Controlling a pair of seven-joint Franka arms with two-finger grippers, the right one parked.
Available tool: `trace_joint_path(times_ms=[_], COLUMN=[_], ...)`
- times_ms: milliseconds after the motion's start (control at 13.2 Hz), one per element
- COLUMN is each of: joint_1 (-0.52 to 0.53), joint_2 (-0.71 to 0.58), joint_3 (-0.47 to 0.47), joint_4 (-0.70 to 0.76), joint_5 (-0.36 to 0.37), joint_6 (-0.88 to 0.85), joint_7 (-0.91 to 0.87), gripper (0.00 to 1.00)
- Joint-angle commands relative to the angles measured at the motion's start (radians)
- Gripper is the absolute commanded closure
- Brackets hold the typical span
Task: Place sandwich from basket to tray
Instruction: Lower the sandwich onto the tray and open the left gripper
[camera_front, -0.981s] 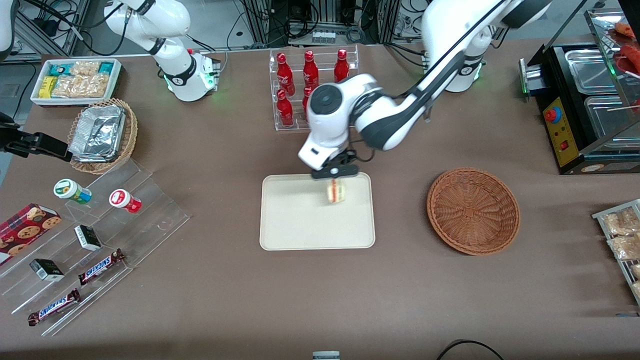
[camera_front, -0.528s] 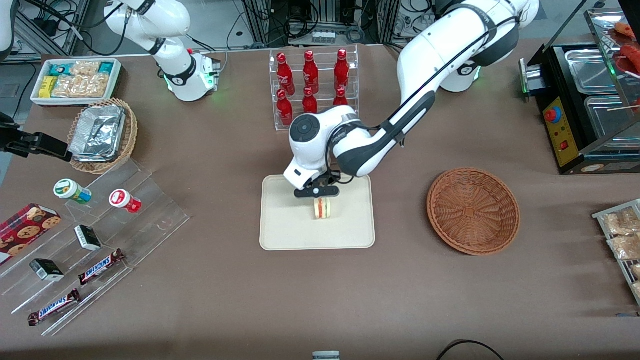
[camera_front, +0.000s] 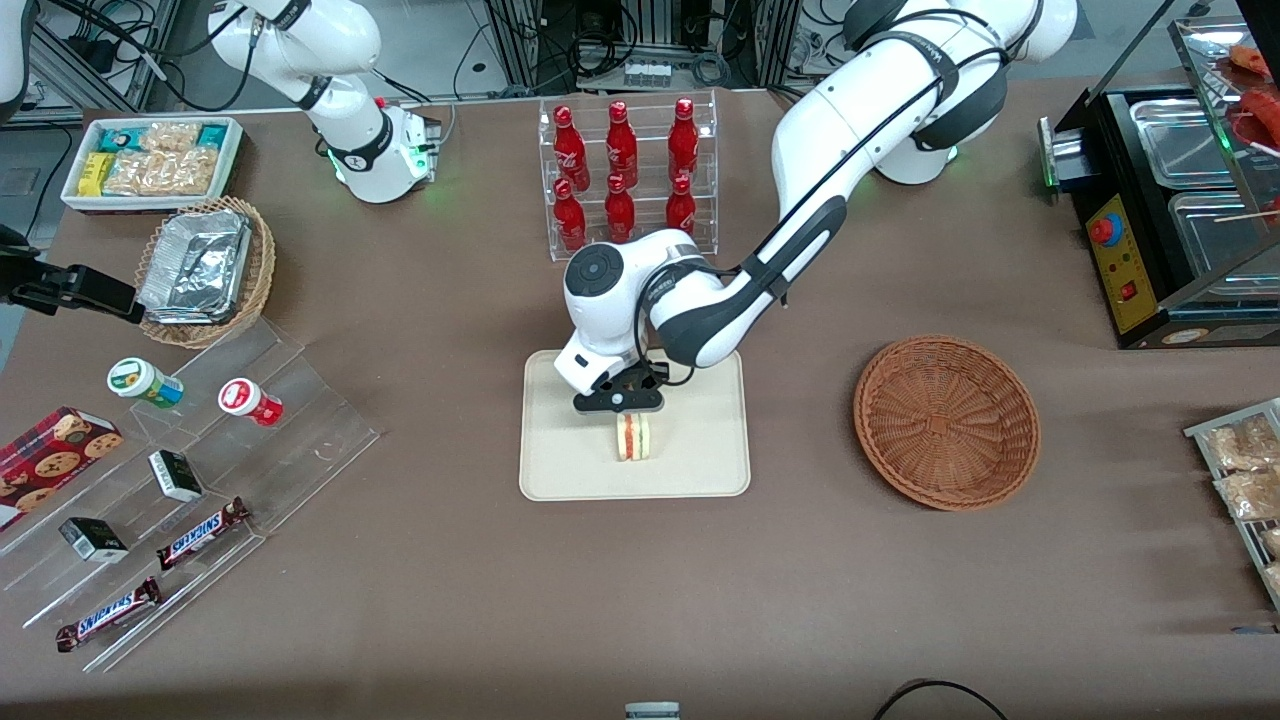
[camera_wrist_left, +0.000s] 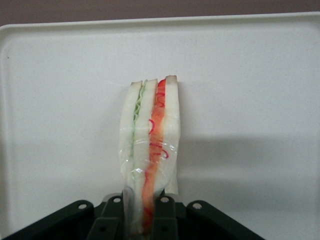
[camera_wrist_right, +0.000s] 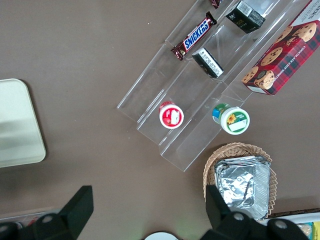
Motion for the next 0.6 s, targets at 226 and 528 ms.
trace_joint_path(times_ms=[226,528], joint_1=[-0.013,0.069], joint_2=[-0.026,-0.238], joint_3=[0.006,0.004], joint_4=[0.044,-0.009], joint_5=[0.047,-0.102], joint_6=[-0.094,-0.225], joint_7=[0.041,-0.016], gripper=[0.00,0.00])
